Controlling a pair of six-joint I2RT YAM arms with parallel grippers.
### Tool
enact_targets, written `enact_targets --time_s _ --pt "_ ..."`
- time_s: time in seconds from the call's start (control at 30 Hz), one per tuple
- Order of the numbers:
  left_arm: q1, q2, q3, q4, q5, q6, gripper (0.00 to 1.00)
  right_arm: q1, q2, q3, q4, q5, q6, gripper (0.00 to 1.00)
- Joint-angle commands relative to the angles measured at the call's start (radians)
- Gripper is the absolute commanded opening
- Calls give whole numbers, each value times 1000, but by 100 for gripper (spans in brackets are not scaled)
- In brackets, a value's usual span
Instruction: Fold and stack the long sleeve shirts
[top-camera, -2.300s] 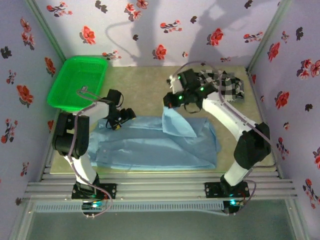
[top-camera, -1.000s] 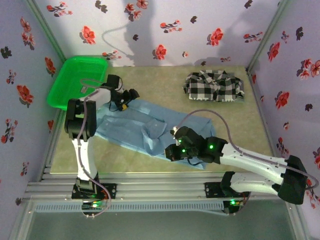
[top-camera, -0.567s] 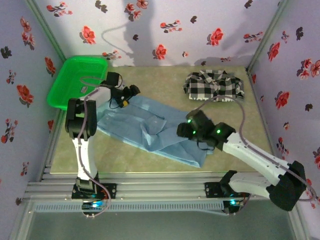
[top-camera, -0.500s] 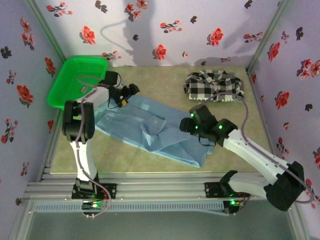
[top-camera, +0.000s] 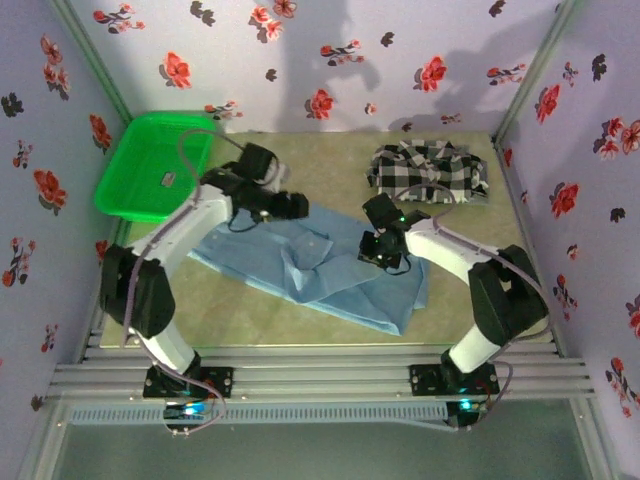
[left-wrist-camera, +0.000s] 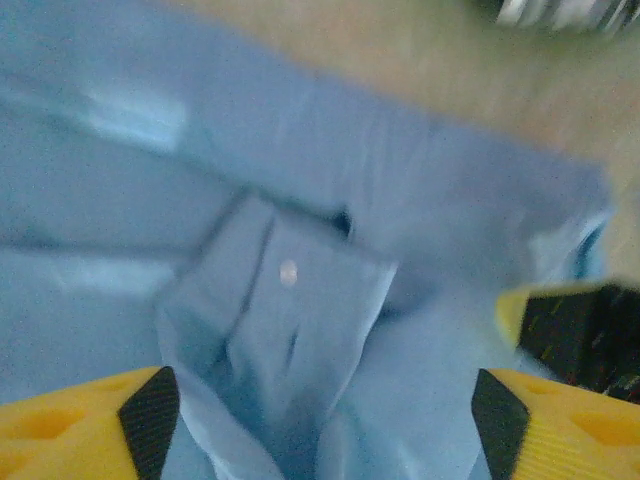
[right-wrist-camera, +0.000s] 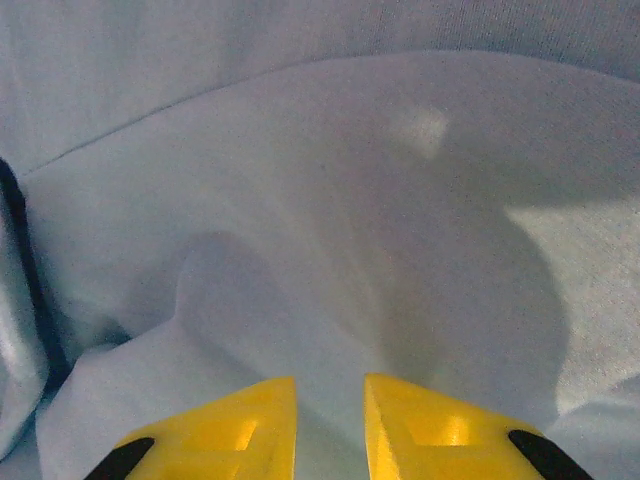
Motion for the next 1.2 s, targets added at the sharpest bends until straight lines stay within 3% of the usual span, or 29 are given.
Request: enact_targets --time_s 0.0,0.3,0.57,0.8,0.9,1.03,1.1,1.17 --pt "-73 71 19 -197 -110 110 76 -22 22 -22 34 -6 33 25" --pt "-218 278 207 -278 -267 75 74 -32 55 -74 79 -27 32 25" --pt "-244 422 325 -292 -374 38 75 -38 68 -90 102 -38 19 25" --pt "-244 519 379 -293 -394 50 73 -51 75 -108 111 -45 9 24" --pt "-243 536 354 -272 -390 47 56 -55 80 -110 117 -46 11 23" --pt "-229 481 314 -256 -439 8 24 -58 92 -109 111 -31 22 21" --pt "-212 424 288 -243 -459 -19 19 -59 101 -111 108 -18 39 20" --pt "-197 359 259 -230 -472 -42 8 -62 112 -109 108 -5 57 19"
